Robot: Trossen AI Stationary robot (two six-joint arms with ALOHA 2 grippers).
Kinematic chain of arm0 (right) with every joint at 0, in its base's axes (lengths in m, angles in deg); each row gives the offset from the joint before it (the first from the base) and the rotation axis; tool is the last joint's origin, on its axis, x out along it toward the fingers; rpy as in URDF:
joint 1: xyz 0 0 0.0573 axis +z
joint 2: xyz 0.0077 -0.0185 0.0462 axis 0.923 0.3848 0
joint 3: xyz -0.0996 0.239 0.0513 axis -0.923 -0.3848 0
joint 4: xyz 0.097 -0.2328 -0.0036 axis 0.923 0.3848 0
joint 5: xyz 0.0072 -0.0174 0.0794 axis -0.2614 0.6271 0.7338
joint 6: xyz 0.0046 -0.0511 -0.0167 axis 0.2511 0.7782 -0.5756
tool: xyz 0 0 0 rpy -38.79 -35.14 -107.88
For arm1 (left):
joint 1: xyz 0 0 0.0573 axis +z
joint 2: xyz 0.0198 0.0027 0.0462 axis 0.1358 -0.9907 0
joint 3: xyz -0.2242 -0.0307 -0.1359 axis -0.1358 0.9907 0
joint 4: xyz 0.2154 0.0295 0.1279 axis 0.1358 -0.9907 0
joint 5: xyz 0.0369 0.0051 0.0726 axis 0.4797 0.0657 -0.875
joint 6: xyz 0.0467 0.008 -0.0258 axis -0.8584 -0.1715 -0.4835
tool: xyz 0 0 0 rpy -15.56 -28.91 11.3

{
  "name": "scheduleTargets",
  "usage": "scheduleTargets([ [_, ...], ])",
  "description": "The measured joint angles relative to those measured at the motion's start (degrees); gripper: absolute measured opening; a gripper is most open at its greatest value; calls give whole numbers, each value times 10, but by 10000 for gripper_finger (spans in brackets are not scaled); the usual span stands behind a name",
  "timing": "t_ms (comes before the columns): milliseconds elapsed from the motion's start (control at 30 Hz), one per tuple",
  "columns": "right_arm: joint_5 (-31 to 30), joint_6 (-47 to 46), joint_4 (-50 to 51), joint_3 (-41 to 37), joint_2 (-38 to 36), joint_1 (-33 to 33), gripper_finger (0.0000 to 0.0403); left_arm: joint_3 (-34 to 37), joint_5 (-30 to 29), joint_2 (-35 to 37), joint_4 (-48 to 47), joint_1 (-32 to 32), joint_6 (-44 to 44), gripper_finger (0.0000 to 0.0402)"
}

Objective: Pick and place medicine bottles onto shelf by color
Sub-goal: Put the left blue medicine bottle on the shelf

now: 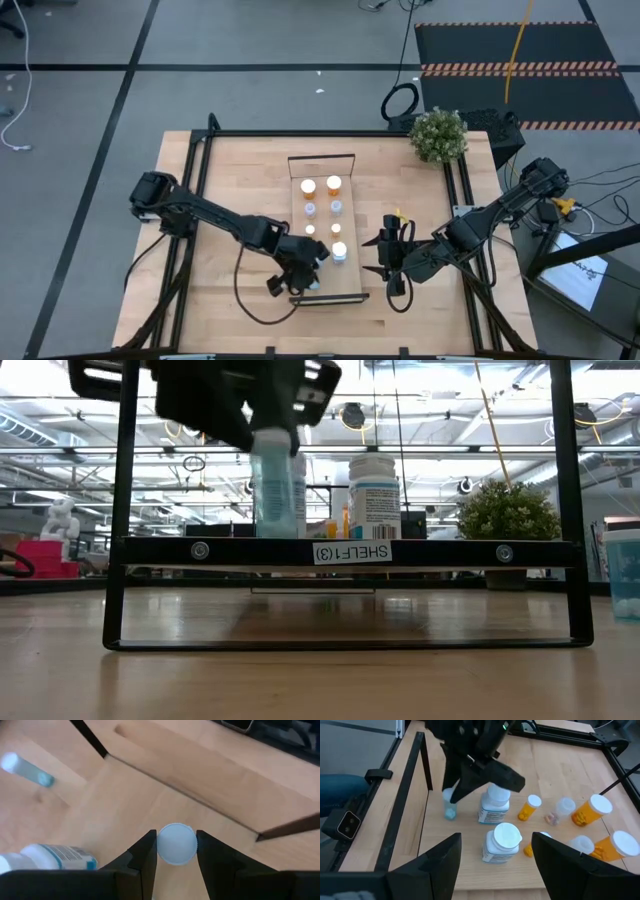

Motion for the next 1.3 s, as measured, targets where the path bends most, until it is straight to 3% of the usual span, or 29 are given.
scheduleTargets([
  [367,0,0,3,0,0,0,235,-42,-14,-26,-46,3,7,129],
  [1300,1,2,4,0,0,0,235,-43,-26,-26,-49,1,7,129],
])
